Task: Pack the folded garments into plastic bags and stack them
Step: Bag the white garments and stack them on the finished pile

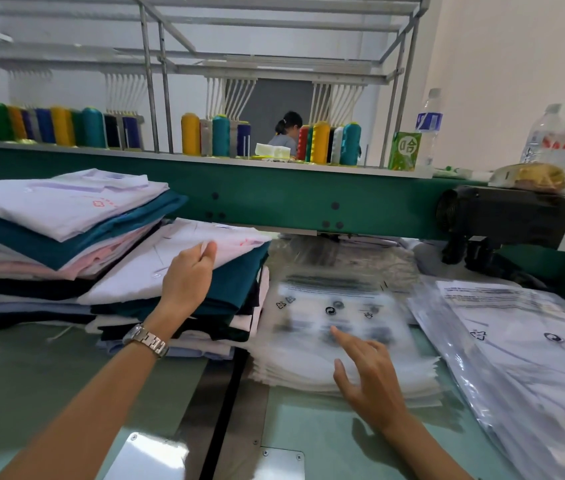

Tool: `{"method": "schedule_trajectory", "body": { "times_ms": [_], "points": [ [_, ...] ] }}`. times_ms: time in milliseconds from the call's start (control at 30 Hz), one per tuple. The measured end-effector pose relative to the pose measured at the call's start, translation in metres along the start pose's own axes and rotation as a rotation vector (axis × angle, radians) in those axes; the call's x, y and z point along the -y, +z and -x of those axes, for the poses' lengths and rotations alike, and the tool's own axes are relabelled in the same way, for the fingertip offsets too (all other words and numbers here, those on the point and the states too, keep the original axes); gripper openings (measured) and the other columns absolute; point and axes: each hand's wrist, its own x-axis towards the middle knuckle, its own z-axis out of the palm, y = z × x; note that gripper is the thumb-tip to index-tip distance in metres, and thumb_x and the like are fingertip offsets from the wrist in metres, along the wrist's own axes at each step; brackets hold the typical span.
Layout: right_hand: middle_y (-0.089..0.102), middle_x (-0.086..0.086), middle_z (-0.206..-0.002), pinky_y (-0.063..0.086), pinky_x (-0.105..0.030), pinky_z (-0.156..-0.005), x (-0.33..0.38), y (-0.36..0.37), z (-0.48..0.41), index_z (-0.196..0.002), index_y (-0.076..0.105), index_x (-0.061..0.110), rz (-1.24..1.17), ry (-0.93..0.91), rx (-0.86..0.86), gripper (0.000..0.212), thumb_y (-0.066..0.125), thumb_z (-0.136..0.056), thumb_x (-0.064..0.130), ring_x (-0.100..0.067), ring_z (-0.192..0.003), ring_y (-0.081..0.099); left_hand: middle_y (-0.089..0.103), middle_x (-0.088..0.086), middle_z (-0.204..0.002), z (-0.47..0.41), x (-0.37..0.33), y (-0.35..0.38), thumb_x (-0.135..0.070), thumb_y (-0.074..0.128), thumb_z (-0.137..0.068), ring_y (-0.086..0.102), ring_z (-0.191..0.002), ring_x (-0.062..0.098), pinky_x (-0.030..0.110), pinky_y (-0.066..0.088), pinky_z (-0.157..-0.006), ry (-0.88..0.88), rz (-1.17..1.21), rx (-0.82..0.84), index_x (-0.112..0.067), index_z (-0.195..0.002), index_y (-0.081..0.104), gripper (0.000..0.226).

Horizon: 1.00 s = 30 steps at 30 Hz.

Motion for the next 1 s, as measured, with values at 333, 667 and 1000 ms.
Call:
{"method": "schedule_trajectory", "body": {
  "times_ms": [333, 667, 1000],
  "points": [
    [0.070, 0.014, -0.112, 0.045, -0.019, -0.090, 0.036, 0.000, -0.036, -0.121, 0.065, 0.022, -0.533, 0.233, -0.049, 0.037, 0.041, -0.096, 0.033, 0.001, -0.108, 0.061, 0.070, 0.013, -0.087, 0.037, -0.063, 0.022, -0.034, 0.034, -0.105, 0.063, -0.082, 0.036, 0.037, 0.042, -0.069, 0.230, -0.241, -0.153, -0.015, -0.116, 0.064, 0.038],
    [0.070, -0.010, -0.088, 0.051, -0.030, -0.066, 0.066, -0.008, -0.116, -0.109, 0.064, 0.008, -1.553, 0.992, 0.248, 0.051, 0.031, -0.100, 0.046, -0.021, -0.076, 0.068, 0.071, -0.005, -0.101, 0.119, -0.097, 0.052, -0.040, 0.033, -0.104, 0.066, -0.088, 0.021, 0.031, 0.043, -0.068, 0.356, -0.429, 0.042, -0.037, -0.124, 0.057, 0.031],
    [0.054, -0.020, -0.128, 0.055, -0.032, -0.062, 0.053, 0.008, -0.097, -0.152, -0.009, 0.033, -1.215, 1.043, 0.242, 0.104, 0.050, -0.081, -0.013, -0.036, -0.099, 0.064, 0.040, 0.003, -0.149, 0.080, -0.030, -0.022, -0.071, 0.017, -0.092, 0.039, -0.135, 0.023, 0.041, 0.028, -0.109, -0.060, -0.901, 0.196, -0.024, -0.144, 0.038, 0.074]
  ]
}}
